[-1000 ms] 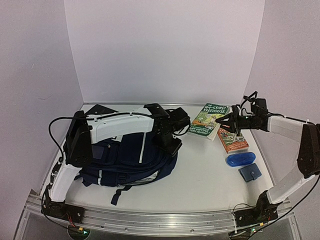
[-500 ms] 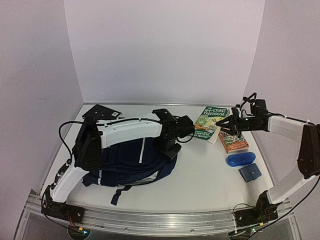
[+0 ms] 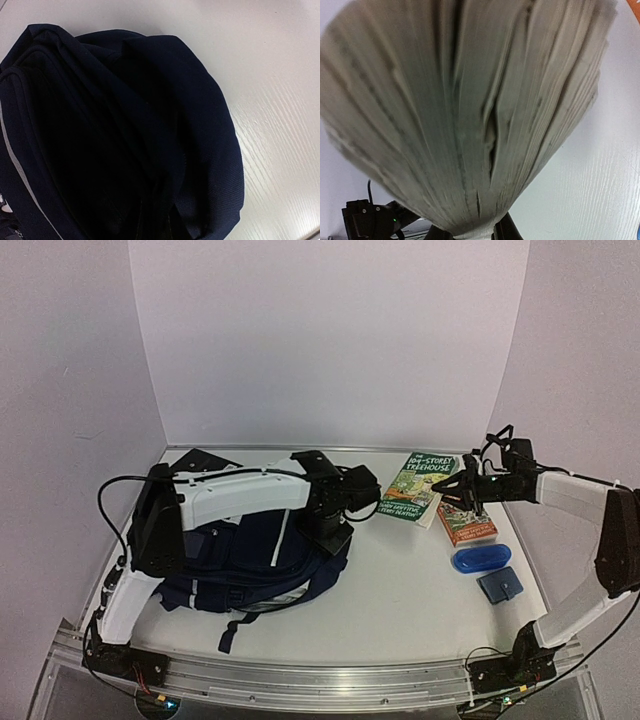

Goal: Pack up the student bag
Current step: Place the book in the student bag.

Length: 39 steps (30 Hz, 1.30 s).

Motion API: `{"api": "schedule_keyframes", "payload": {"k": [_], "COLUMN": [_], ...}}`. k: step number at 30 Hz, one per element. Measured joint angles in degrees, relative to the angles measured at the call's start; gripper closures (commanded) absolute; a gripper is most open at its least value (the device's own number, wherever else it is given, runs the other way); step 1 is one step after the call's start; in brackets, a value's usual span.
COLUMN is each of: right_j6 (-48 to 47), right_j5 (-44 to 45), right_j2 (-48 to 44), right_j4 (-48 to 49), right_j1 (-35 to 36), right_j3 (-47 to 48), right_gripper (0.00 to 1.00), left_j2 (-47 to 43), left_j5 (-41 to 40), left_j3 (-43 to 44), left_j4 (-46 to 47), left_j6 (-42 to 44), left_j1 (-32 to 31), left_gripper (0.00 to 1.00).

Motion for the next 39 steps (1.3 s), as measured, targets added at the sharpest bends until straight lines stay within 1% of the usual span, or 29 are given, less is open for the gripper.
{"api": "schedule_keyframes", "payload": {"k": [1,4,7,9,13,16,18,23,27,29,30,33,36,39], "right_j6": [-0.02,-0.05,-0.09,-0.13,-0.20,-0.20,-0.21,-0.22,-0.22,-0.22,-0.22,-0.23,-0.23,-0.22], "right_j5": [-0.18,-1.10,-1.74,-1.94,-2.32,-2.47,-2.58,-2.64,-2.70,-2.75,-2.78,-2.89,-3.01,-3.07], "right_j2": [-0.11,-0.47,-0.73,-0.91,-0.97,-0.99,-1.02,-1.13,-1.25,-1.25,-1.25,-1.25,-1.26,-1.40], "right_j4": [-0.05,-0.11,-0.18,-0.26,-0.27,-0.27,-0.29,-0.31,-0.29,-0.29,-0.29,-0.29,-0.29,-0.29], "right_j1": [0.00,0.00,0.00,0.00,0.00,0.00,0.00,0.00,0.00,0.00,0.00,0.00,0.00,0.00], "right_j3": [0.00,0.00,0.00,0.00,0.00,0.00,0.00,0.00,0.00,0.00,0.00,0.00,0.00,0.00], "right_gripper": [1.00,1.00,1.00,1.00,1.00,1.00,1.00,1.00,1.00,1.00,1.00,1.00,1.00,1.00], "left_j2": [-2.20,-8.72,-14.88,-17.32,-17.97,-16.26,-14.13,-9.16,-8.25,-8.24,-8.24,-8.24,-8.24,-8.24], "left_j5": [0.93,3.83,7.18,9.50,13.43,15.15,15.72,17.06,17.86,18.07,18.17,18.33,18.06,17.89], "left_j3": [-1.77,-5.81,-9.65,-11.73,-15.07,-16.51,-16.65,-16.66,-15.97,-15.63,-15.46,-15.27,-15.27,-15.27], "left_j4": [0.52,1.73,4.02,5.74,10.12,12.35,13.53,15.70,15.96,16.01,16.04,15.94,15.52,15.05], "left_j6": [0.00,-0.09,-0.16,-0.16,-0.14,-0.04,0.02,0.15,0.09,0.14,0.03,-0.02,-0.09,-0.67], "left_j1": [0.22,1.15,3.06,4.32,6.13,6.20,6.08,5.76,5.67,5.69,5.69,5.69,5.82,5.85], "left_gripper": [0.94,0.97,0.95,0.94,0.94,0.94,0.92,0.75,0.63,0.61,0.62,0.74,0.96,1.00]}}
